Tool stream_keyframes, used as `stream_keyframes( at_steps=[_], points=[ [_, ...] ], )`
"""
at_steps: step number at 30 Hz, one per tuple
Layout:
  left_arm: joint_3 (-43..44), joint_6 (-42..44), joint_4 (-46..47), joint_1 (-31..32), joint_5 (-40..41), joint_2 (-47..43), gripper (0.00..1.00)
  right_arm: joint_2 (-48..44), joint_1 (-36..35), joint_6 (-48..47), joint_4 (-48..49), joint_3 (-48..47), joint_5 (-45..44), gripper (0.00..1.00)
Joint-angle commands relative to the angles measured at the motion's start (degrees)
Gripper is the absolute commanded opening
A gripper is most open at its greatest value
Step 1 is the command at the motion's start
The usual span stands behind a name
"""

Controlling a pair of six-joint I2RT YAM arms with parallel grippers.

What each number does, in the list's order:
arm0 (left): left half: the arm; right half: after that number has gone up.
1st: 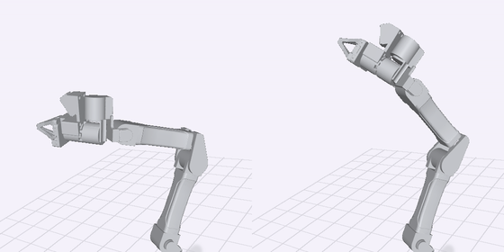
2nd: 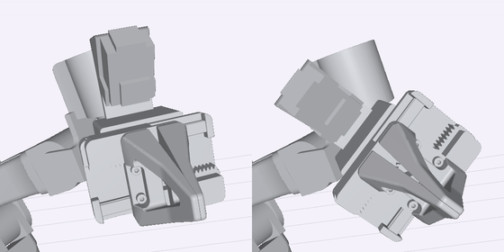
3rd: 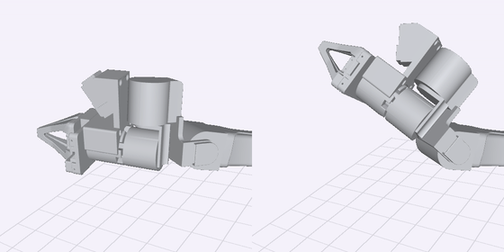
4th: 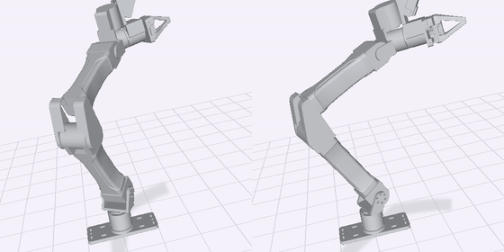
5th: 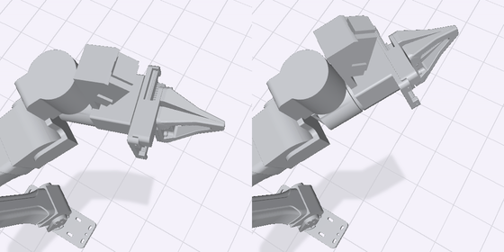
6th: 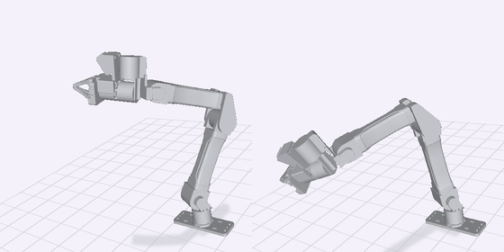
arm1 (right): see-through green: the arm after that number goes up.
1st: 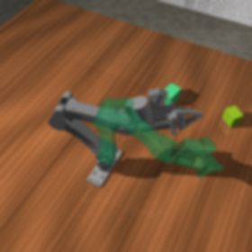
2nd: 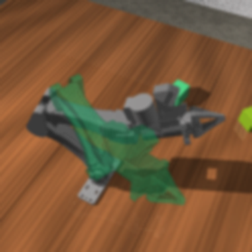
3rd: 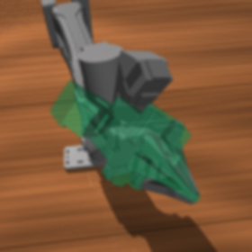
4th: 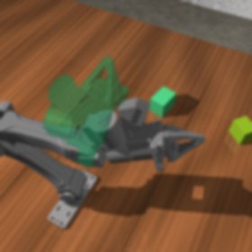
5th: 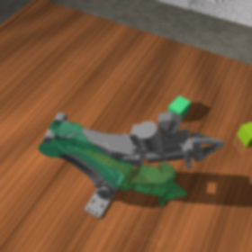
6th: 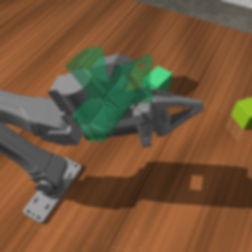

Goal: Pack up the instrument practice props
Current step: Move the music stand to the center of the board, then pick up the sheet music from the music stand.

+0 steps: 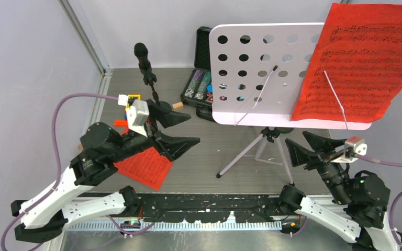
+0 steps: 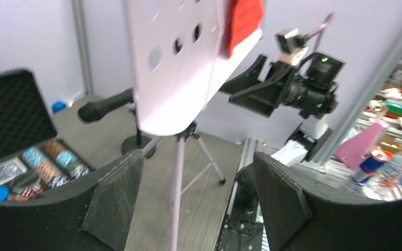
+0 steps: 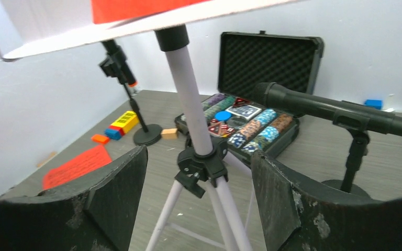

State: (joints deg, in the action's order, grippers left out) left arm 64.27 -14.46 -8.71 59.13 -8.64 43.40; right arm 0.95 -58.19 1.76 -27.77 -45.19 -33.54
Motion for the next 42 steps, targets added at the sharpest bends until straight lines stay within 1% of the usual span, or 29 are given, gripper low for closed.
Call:
stream_keyframes(
  at_steps=[1, 3, 8, 13, 16, 17, 20, 23, 27, 30, 33, 34, 35, 36, 39, 42],
  points=[
    [8.0, 1.2, -0.3, -0.2, -10.2, 3.8, 0.78, -0.4, 0.1, 6.0, -10.1, -5.4, 6.8, 0.77],
    [12.2, 1.0, -0.7, -0.2, -13.5, 6.8, 0.76, -0.3, 0.1, 7.0, -12.1, -7.1, 9.8, 0.77],
    [21.2, 0.1, -0.6, 0.0, -18.1, 13.9, 0.72, 1.2, 0.1, 9.4, -17.1, -11.9, 16.9, 0.77],
    [30.3, 0.3, -0.6, 1.7, -18.6, 20.8, 0.66, 3.8, 0.2, 12.2, -20.5, -15.6, 25.1, 0.77],
    [36.1, 2.1, -2.4, 4.2, -18.3, 25.3, 0.64, 7.5, 0.2, 13.4, -23.5, -19.2, 29.7, 0.77],
    [38.4, 3.7, -3.6, 6.1, -17.4, 26.9, 0.64, 9.3, 0.3, 14.0, -24.0, -20.0, 31.4, 0.77],
    [44.6, 7.7, -7.5, 10.3, -13.7, 31.3, 0.64, 12.1, 0.7, 14.6, -25.2, -23.7, 32.6, 0.75],
    [49.3, 11.7, -10.3, 15.5, -7.6, 35.6, 0.64, 14.3, 1.3, 14.4, -25.0, -26.2, 34.9, 0.74],
    [55.2, 14.1, -12.2, 19.9, 1.1, 40.6, 0.64, 17.2, 2.6, 13.5, -25.2, -31.1, 37.8, 0.74],
    [58.3, 14.2, -12.2, 21.1, 6.0, 43.9, 0.65, 19.3, 4.3, 13.4, -25.5, -34.2, 43.5, 0.74],
    [60.1, 14.2, -11.0, 21.3, 8.1, 46.6, 0.65, 22.1, 6.7, 12.6, -26.6, -38.4, 47.5, 0.74],
    [60.5, 15.6, -10.4, 21.2, 8.1, 47.4, 0.65, 22.6, 8.0, 12.3, -26.9, -39.4, 48.6, 0.74],
    [61.0, 16.0, -10.0, 21.2, 10.0, 48.2, 0.65, 24.0, 8.7, 11.9, -27.8, -41.8, 48.9, 0.74],
    [61.5, 16.4, -9.7, 21.2, 10.6, 49.0, 0.66, 24.7, 10.0, 11.6, -28.4, -43.1, 49.4, 0.74],
    [63.5, 17.1, -10.0, 21.2, 12.5, 51.8, 0.67, 29.0, 12.2, 9.8, -32.2, -51.1, 49.6, 0.74],
    [64.0, 17.9, -9.7, 21.2, 15.0, 53.1, 0.67, 32.7, 13.8, 10.0, -34.4, -57.2, 46.3, 0.73]
  ],
)
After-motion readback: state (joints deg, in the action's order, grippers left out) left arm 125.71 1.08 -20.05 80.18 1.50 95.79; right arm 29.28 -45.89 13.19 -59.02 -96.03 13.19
